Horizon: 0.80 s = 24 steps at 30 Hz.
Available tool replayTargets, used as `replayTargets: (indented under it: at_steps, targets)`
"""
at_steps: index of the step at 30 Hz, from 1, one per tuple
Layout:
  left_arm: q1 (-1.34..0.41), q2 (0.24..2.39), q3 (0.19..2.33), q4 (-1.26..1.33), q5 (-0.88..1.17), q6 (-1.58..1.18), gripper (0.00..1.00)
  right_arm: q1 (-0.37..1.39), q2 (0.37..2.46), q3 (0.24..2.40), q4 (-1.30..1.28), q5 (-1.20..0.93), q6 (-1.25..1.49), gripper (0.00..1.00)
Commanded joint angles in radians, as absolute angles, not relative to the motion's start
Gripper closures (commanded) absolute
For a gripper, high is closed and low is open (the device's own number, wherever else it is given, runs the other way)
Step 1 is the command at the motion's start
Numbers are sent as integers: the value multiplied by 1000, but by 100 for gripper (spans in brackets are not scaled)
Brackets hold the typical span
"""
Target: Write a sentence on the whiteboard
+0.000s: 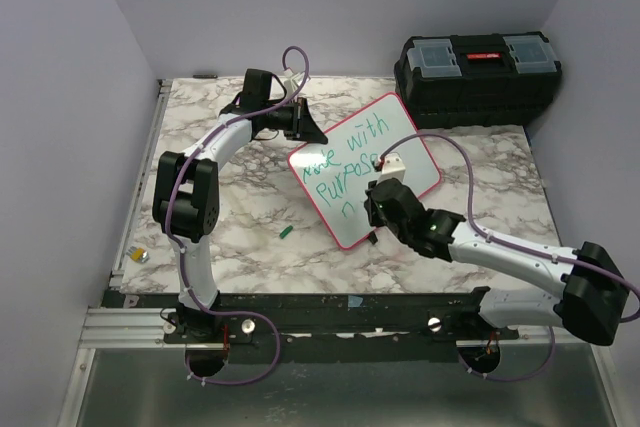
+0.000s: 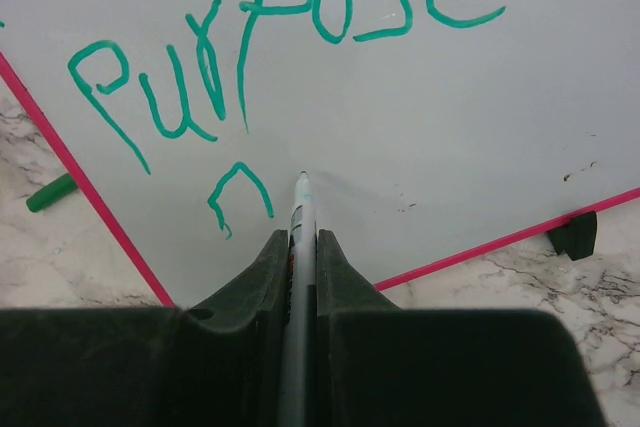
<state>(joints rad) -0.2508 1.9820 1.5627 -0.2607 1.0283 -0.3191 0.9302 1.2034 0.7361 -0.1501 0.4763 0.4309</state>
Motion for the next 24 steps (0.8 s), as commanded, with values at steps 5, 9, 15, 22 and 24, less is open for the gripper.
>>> replayTargets:
  at_steps: [5, 9, 15, 22, 24]
  targets:
    - [-244, 1945, 1551, -199, 972, -229, 100, 932, 1264, 791, -117, 558, 447, 99]
    - [-244, 1945, 1552, -200, 973, -229, 100, 931, 1293, 803, -104, 548, 440, 99]
    - [-242, 1945, 1553, -199, 975, -230, 100, 931, 1311, 804, -93, 514, 440, 99]
    - [-239, 1944, 1551, -198, 976, -230, 100, 931, 1306, 793, -104, 445, 431, 99]
    - [-239, 1942, 1551, -196, 977, -230, 100, 931, 1300, 782, -109, 425, 440, 99]
